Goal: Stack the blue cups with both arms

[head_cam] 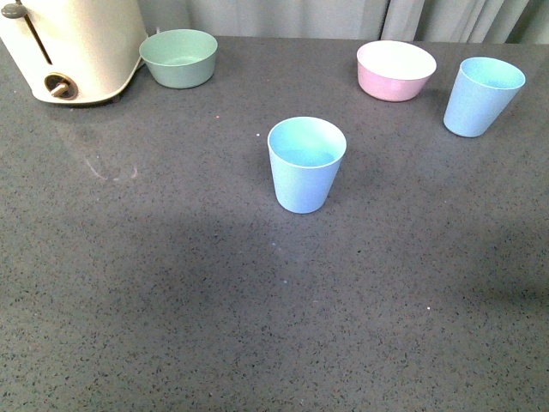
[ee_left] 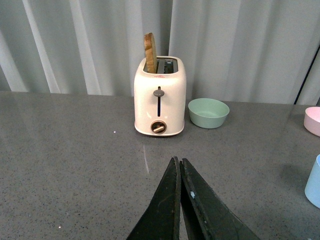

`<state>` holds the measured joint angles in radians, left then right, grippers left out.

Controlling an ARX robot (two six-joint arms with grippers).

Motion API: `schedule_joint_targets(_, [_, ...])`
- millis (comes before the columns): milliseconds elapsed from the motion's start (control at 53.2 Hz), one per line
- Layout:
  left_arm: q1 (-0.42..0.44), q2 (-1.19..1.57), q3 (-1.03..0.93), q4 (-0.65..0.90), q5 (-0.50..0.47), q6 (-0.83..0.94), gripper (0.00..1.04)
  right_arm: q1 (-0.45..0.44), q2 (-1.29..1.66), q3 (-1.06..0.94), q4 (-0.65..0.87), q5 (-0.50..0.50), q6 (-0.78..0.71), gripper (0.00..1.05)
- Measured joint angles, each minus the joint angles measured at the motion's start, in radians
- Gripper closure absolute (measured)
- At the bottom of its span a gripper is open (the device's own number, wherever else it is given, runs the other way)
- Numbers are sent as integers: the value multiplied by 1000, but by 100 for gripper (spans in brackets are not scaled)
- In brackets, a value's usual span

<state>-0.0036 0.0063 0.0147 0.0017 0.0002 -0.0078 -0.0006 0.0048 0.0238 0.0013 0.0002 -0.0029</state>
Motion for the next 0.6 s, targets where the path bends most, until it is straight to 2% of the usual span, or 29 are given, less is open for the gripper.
schedule_joint_targets(19, [0,0,0,0,0,0,102,0,0,0,0,0,0,9])
schedule_joint_targets(150, [0,0,0,0,0,0,73,0,0,0,0,0,0,9])
schedule_joint_targets(413, [0,0,0,0,0,0,34,0,0,0,0,0,0,9])
schedule_joint_targets(526, [0,0,0,0,0,0,8,0,0,0,0,0,0,9])
schedule_joint_targets(601, [0,0,0,0,0,1,9,0,0,0,0,0,0,9])
